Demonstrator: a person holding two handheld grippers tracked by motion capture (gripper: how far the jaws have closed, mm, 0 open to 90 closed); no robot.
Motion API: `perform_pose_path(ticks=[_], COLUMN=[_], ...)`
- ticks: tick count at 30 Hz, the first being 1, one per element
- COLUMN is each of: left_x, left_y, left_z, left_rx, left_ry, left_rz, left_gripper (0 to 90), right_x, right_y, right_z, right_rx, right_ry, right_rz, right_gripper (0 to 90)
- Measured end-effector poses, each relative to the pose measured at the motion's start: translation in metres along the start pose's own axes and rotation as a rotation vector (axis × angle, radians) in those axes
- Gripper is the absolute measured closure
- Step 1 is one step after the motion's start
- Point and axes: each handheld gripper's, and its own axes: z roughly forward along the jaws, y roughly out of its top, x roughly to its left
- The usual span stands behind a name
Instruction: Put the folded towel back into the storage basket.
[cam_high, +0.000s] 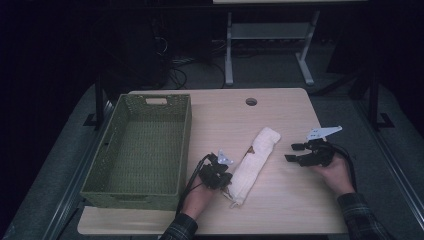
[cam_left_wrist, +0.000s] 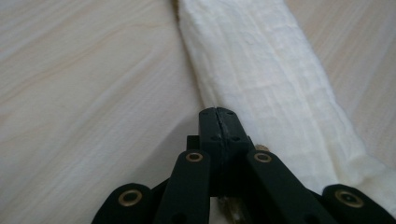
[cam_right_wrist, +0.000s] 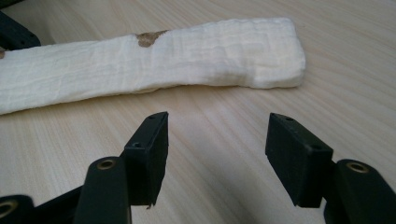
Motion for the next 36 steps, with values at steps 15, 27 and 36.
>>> perform_pose_path(ticks=[15,27,36], left_x=[-0.041,-0.08,-0.073], left_y=[0.005,0.018,0.025], left_z=[0.01,0.025,0.014], left_rx=[0.014,-0.014,-0.056], left_ry=[-0.164,-0.247,-0.271], left_rz=[0.177,0.309,0.312], left_gripper=[89.4,88.9,67.8], right_x=[0.004,0.005,0.005], right_y=[0.002,0.001,0.0], right_z=[0.006,0.009,0.012], right_rx=[-0.012,-0.016,-0.011], right_ry=[0.001,-0.004,-0.004], right_rz=[-0.022,-0.04,-0.037], right_gripper=[37.8,37.8,37.9])
